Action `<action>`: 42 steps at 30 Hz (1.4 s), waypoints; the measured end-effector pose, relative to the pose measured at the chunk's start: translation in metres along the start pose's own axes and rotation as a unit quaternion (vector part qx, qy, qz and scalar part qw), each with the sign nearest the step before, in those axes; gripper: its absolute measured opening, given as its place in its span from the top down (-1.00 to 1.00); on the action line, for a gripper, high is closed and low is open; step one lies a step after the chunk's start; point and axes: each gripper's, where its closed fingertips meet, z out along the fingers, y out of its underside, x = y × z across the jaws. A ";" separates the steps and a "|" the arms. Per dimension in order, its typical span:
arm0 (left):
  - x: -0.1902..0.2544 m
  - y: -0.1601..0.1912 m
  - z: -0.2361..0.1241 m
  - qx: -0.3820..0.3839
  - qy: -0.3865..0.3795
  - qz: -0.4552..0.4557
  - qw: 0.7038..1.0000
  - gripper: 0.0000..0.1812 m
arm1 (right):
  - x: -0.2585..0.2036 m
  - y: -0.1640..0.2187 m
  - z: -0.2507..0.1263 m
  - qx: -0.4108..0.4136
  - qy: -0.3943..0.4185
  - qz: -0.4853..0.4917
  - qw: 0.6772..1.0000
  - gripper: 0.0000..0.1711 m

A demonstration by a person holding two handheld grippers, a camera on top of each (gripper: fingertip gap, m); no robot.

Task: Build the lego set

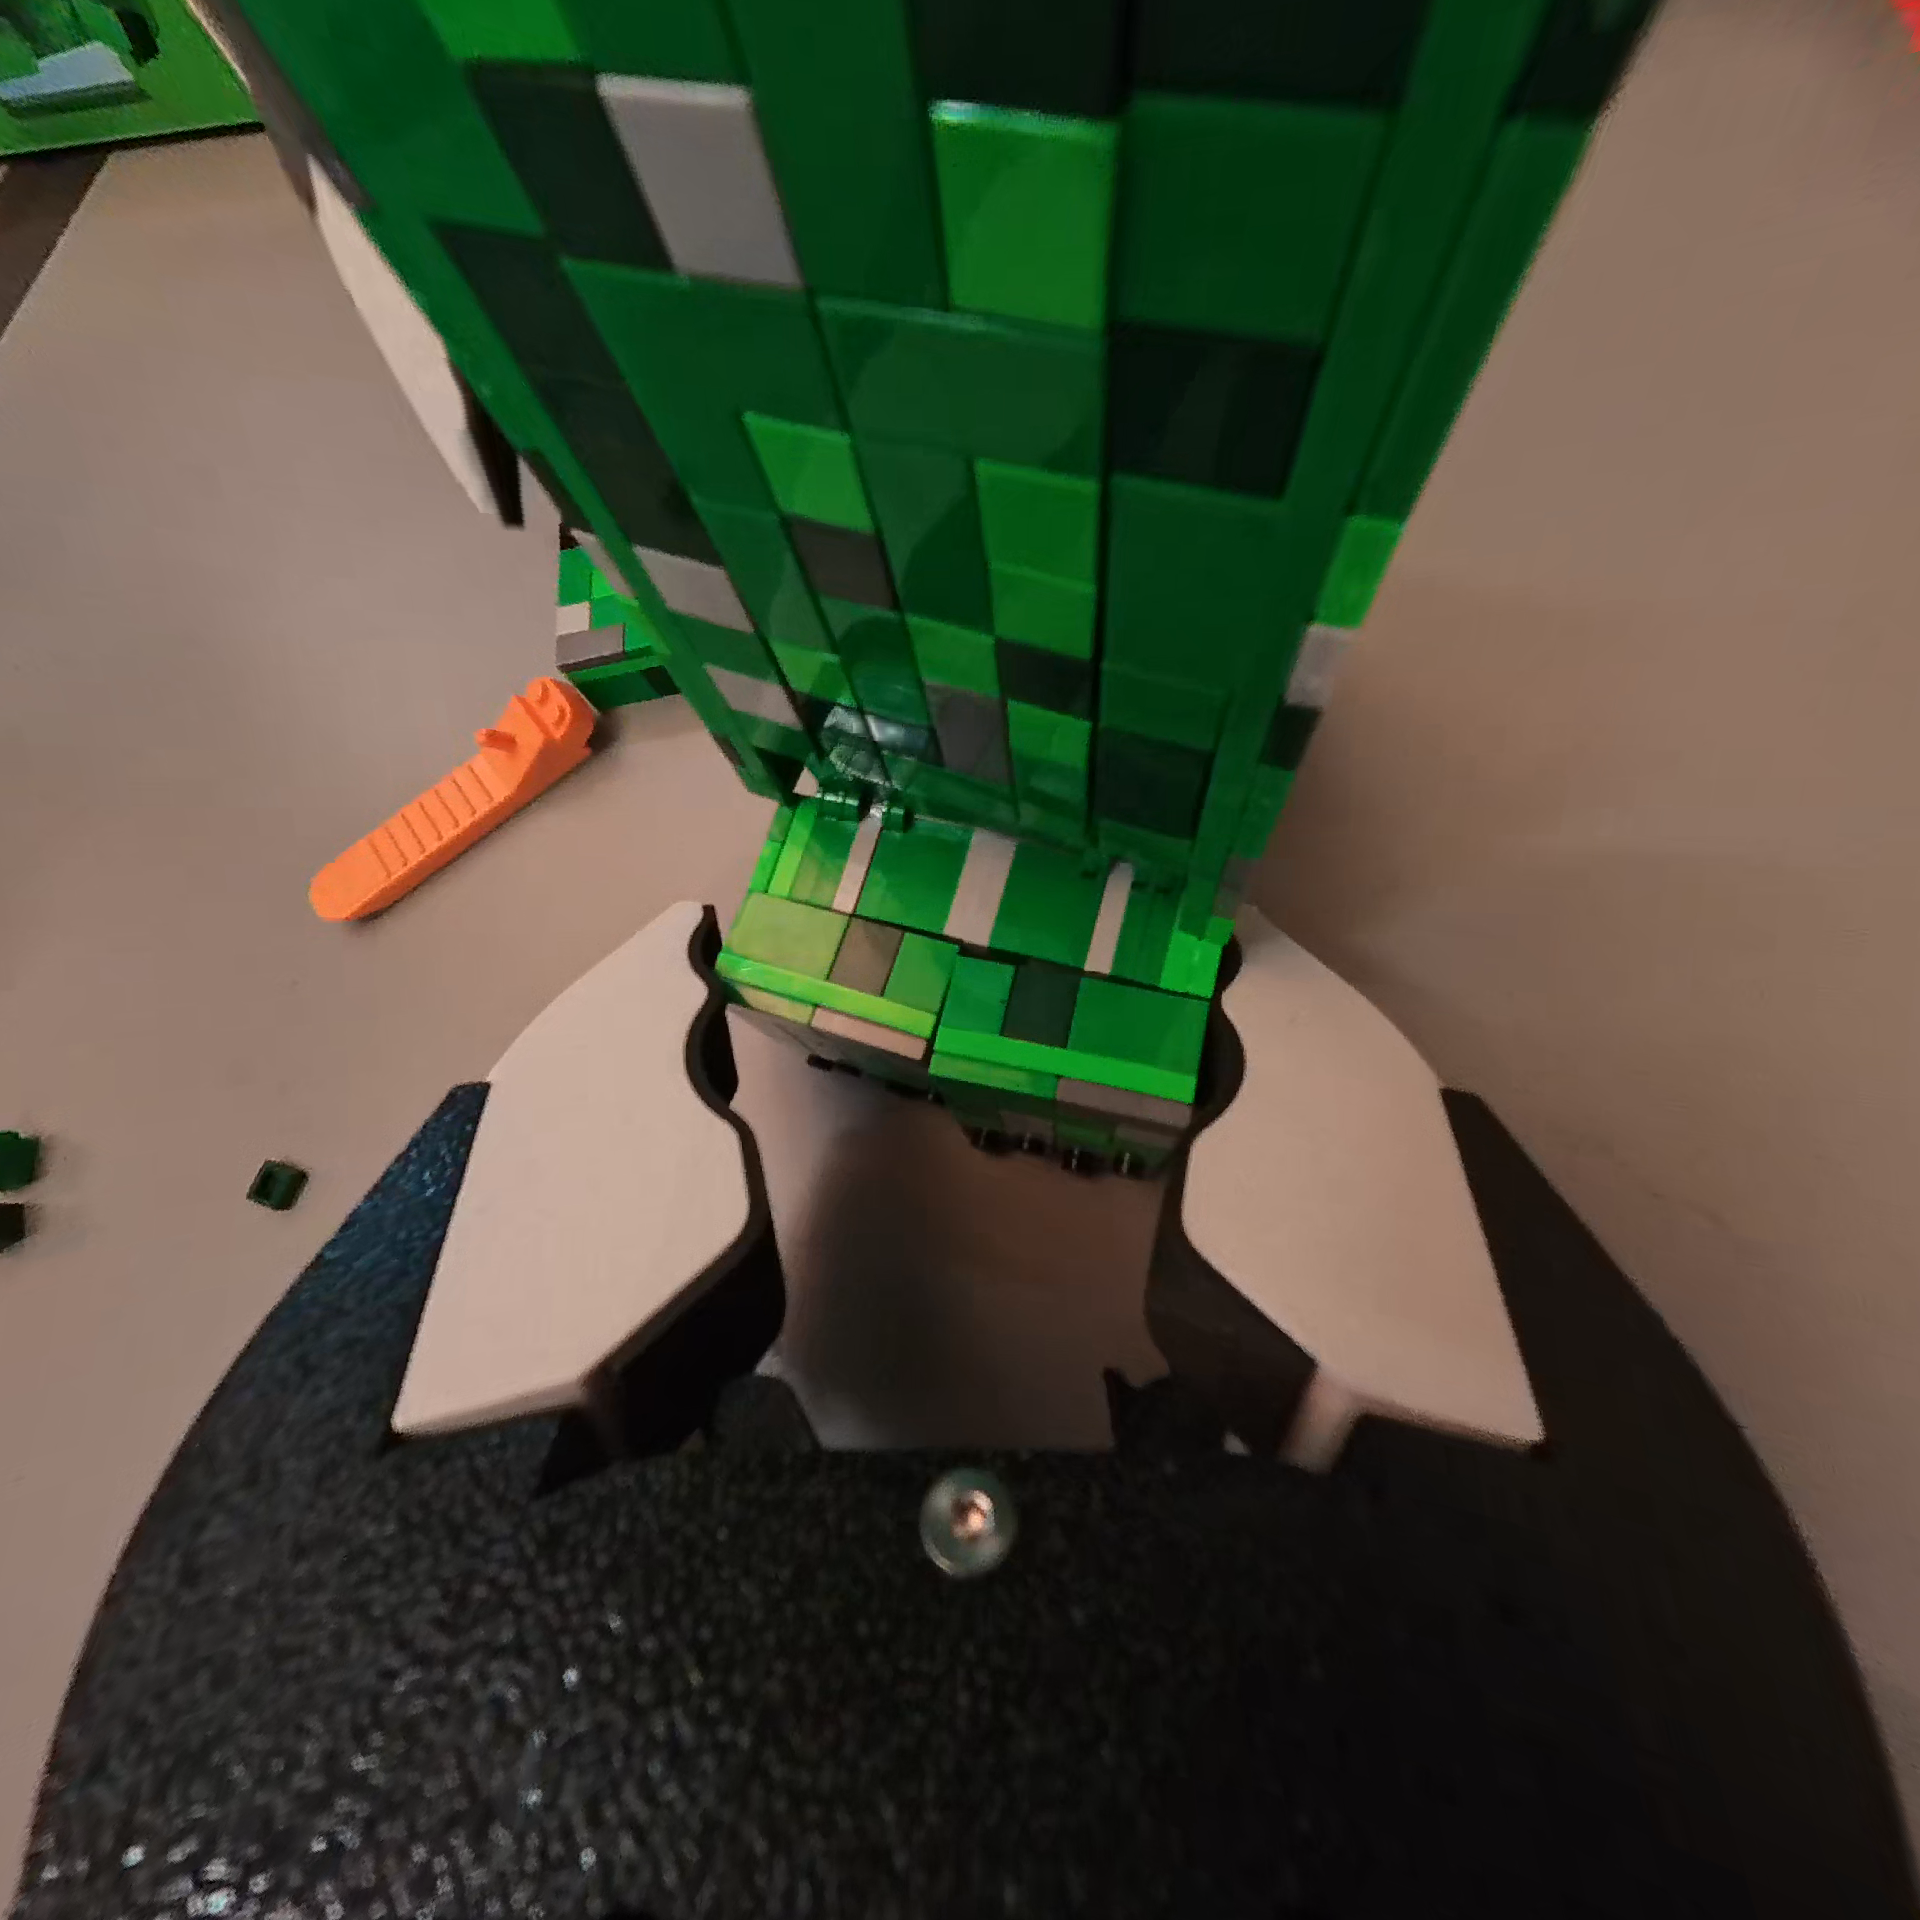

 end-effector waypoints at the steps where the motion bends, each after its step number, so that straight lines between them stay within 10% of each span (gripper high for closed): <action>1: 0.000 0.000 0.000 0.000 0.000 0.000 1.000 0.04 | 0.002 0.003 0.005 -0.017 -0.009 -0.002 1.000 0.32; 18: -0.004 -0.006 0.006 0.008 -0.027 -0.025 0.999 0.04 | -0.034 -0.061 -0.056 0.125 0.044 0.073 0.988 0.59; 42: -0.004 -0.004 0.002 0.011 -0.030 -0.026 0.999 0.04 | -0.067 -0.069 -0.018 0.153 0.066 0.066 0.984 0.58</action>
